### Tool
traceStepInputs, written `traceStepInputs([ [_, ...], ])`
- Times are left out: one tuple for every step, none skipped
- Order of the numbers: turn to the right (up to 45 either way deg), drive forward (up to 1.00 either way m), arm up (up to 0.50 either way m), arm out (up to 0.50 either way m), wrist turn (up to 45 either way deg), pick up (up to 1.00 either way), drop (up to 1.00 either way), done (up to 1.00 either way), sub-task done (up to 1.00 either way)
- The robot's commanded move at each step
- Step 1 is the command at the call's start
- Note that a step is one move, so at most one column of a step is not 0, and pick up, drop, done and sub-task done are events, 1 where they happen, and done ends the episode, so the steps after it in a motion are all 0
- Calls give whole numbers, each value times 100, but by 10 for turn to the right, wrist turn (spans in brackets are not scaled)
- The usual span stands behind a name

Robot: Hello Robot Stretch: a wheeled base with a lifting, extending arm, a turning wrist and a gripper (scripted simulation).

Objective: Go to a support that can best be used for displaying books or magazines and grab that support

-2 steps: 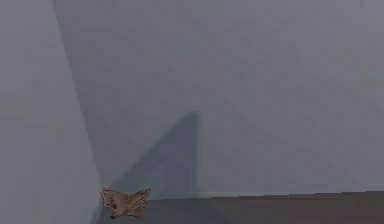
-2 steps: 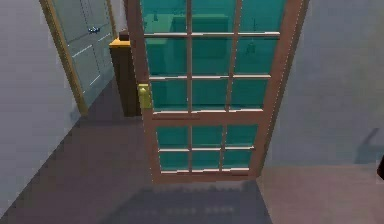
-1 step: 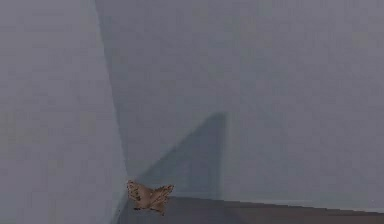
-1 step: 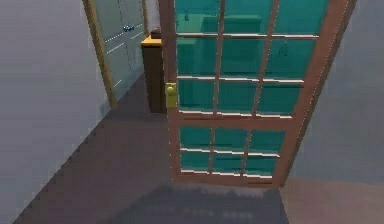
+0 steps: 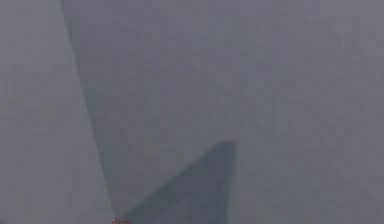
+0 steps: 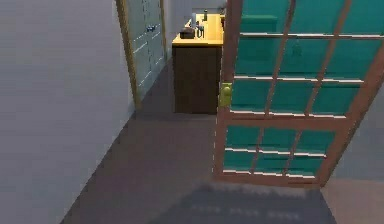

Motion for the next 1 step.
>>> traceStepInputs([
  [-450,0,0,0,0,0,0,0,0],
])
